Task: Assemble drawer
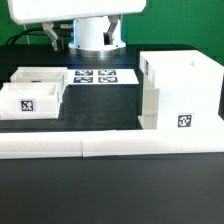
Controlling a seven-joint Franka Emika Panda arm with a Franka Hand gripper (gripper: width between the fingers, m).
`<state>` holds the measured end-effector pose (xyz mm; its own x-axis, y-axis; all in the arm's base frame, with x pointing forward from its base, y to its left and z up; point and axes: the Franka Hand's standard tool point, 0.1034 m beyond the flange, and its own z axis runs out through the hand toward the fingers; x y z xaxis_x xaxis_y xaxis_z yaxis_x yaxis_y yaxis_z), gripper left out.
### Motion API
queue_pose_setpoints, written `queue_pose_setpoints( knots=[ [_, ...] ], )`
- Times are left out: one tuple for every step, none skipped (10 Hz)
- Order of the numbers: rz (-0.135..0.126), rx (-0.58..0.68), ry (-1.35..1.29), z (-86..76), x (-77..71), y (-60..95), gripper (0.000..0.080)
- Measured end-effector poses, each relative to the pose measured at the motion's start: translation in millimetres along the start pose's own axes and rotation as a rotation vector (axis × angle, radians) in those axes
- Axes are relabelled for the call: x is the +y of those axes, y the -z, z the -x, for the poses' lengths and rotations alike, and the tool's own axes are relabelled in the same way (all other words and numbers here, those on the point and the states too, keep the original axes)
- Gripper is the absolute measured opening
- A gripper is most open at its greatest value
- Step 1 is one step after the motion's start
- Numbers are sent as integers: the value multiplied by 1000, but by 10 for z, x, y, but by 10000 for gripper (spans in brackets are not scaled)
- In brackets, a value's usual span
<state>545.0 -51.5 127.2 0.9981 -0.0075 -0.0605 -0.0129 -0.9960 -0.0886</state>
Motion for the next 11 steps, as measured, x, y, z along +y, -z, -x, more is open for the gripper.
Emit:
queue_pose_setpoints(
  knots=[
    [8, 24, -13, 85, 54, -77, 649],
    [20, 35, -23, 264, 111, -220, 649],
    [32, 37, -28, 393, 167, -341, 649],
    [45, 47, -28, 448, 221, -433, 649],
    [60, 61, -29, 491, 272, -533, 649],
    [77, 76, -25, 524, 314, -626, 649],
    [86, 81, -17, 533, 345, -685, 649],
    [85, 82, -16, 521, 338, -678, 649],
    [86, 82, -16, 521, 339, -680, 649],
    [86, 81, -16, 522, 340, -682, 649],
    [86, 79, 10, 522, 366, -674, 649]
  ],
)
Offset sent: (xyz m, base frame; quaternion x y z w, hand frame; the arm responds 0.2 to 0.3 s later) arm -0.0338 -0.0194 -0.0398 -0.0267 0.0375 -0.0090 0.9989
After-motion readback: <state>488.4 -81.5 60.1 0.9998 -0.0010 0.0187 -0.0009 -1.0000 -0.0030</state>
